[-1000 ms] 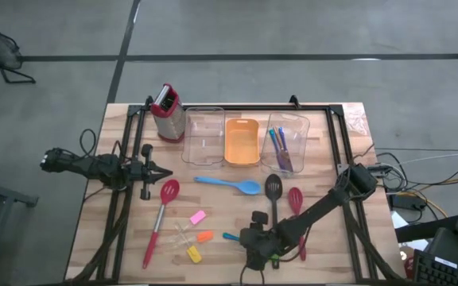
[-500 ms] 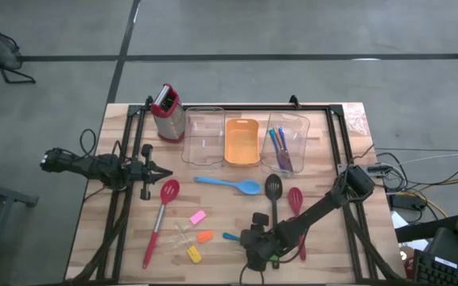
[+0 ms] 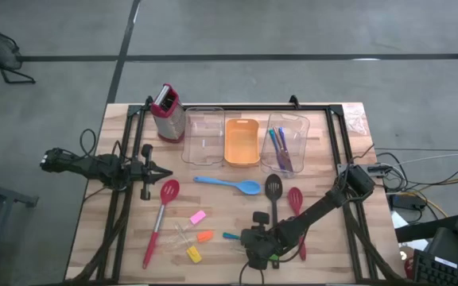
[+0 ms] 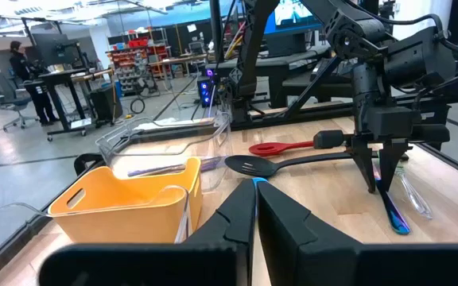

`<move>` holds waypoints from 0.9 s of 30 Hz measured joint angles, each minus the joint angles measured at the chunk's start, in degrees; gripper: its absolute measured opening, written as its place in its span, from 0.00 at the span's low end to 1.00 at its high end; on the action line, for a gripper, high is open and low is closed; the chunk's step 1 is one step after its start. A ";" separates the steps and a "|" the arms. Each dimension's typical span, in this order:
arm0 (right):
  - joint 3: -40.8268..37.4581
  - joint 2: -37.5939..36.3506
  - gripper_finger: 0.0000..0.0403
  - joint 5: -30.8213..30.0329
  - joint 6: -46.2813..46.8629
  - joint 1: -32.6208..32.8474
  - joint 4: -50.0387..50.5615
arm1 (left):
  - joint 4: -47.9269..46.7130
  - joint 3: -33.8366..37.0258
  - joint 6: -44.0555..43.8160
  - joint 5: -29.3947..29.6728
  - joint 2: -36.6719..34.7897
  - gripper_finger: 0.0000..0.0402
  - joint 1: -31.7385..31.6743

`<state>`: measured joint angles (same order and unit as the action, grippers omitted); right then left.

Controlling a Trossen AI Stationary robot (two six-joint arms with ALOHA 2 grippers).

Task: Pick & Place Kitchen Items
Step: Put the blue knife into the right transparent bin

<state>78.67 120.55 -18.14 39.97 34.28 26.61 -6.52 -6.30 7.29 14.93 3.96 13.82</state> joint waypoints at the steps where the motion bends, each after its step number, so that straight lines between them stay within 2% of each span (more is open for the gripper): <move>1: 0.00 0.00 0.17 0.03 -0.09 -0.02 0.00 | 0.00 -0.01 0.00 0.01 -0.01 0.05 0.00; 7: -0.04 -0.02 0.09 0.03 -1.18 -0.04 0.04 | 0.00 0.00 0.00 0.01 0.01 0.05 0.02; 14: -0.18 -0.57 0.13 -0.73 -1.27 -0.04 0.49 | 0.00 -0.01 0.01 -0.01 0.01 0.05 0.01; 19: -0.37 -1.99 0.11 -1.50 -1.26 -0.07 1.09 | 0.00 0.01 0.00 -0.01 0.01 0.05 0.00; 23: -0.27 -3.98 0.10 -4.46 -1.43 -0.07 1.14 | 0.00 -0.01 0.00 0.01 0.01 0.05 0.00; 27: -0.28 -5.72 0.12 -8.47 -1.77 -0.22 2.38 | 0.00 -0.01 0.00 -0.01 0.01 0.05 0.00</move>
<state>78.39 114.84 -26.60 38.20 34.07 28.99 -6.52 -6.31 7.29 14.92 3.97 13.83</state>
